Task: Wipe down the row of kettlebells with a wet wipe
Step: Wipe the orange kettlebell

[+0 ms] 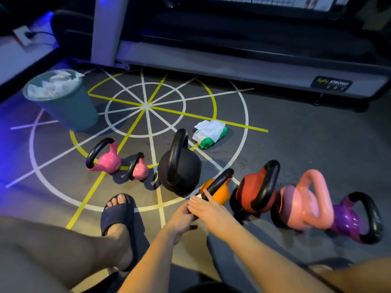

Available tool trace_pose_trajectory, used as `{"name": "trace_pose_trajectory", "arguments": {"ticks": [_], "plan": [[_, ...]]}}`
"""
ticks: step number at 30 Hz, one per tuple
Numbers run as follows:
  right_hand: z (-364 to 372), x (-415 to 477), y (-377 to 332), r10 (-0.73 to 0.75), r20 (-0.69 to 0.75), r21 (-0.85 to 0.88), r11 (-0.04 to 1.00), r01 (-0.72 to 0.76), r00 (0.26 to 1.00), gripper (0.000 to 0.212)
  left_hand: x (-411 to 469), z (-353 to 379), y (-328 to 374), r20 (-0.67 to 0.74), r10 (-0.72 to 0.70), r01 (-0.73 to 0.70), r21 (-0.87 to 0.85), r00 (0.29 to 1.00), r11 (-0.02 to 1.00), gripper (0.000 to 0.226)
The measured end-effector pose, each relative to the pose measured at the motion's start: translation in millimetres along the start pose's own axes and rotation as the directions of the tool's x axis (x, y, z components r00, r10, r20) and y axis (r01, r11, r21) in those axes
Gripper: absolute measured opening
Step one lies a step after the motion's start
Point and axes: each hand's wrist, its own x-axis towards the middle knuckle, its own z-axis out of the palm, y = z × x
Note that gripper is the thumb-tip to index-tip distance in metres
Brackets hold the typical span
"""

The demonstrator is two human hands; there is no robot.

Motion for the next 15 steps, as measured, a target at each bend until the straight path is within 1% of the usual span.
{"name": "trace_pose_trajectory", "arguments": {"ticks": [1, 2, 4, 5, 7, 8, 9, 10, 12, 13, 15], "plan": [[1.8, -3.7, 0.3, 0.000, -0.027, -0.027, 1.000, -0.001, 1.000, 0.078, -2.0, -3.3, -1.1, 0.002, 0.006, -0.006, -0.008, 1.000, 1.000, 0.041], [1.2, -6.2, 1.0, 0.019, -0.049, -0.011, 1.000, -0.020, 0.999, 0.082, -3.2, -5.5, -1.5, -0.004, 0.018, -0.018, -0.028, 1.000, 0.999, 0.045], [-8.3, -6.8, 2.2, 0.088, -0.083, 0.092, 0.993, -0.081, 0.993, 0.087, -5.8, -5.1, 2.6, -0.065, 0.049, -0.056, -0.105, 0.997, 0.993, 0.056], [-15.4, -5.5, 3.2, 0.153, -0.074, 0.142, 0.980, -0.141, 0.986, 0.088, -5.7, -2.7, 5.8, -0.126, 0.064, -0.081, -0.136, 0.990, 0.987, 0.054], [-28.2, -1.6, 5.9, 0.317, 0.010, 0.235, 0.921, -0.310, 0.948, 0.094, -4.4, 4.6, 12.3, -0.256, 0.104, -0.149, -0.161, 0.961, 0.976, 0.043], [-34.6, -0.2, 6.2, 0.358, 0.065, 0.263, 0.894, -0.362, 0.932, 0.097, -3.5, 9.0, 14.1, -0.306, 0.142, -0.190, -0.135, 0.941, 0.972, 0.038], [-42.2, -0.1, 5.8, 0.365, 0.112, 0.284, 0.880, -0.381, 0.924, 0.101, -2.0, 13.5, 14.4, -0.335, 0.196, -0.230, -0.065, 0.922, 0.971, 0.033], [-46.9, -1.1, 6.5, 0.349, 0.137, 0.306, 0.875, -0.374, 0.927, 0.104, -1.4, 17.8, 13.4, -0.332, 0.260, -0.267, 0.025, 0.907, 0.963, 0.027], [-53.4, -4.4, 9.1, 0.317, 0.169, 0.371, 0.857, -0.358, 0.933, 0.107, -2.6, 25.4, 11.1, -0.313, 0.362, -0.327, 0.157, 0.878, 0.932, 0.024], [-58.4, -6.3, 9.0, 0.311, 0.184, 0.409, 0.838, -0.360, 0.932, 0.107, -2.3, 28.5, 10.4, -0.321, 0.387, -0.345, 0.181, 0.864, 0.921, 0.026], [-63.3, -7.0, 12.9, 0.318, 0.174, 0.472, 0.803, -0.363, 0.932, 0.103, -0.4, 31.9, 7.5, -0.319, 0.438, -0.366, 0.262, 0.840, 0.893, 0.022]]}}
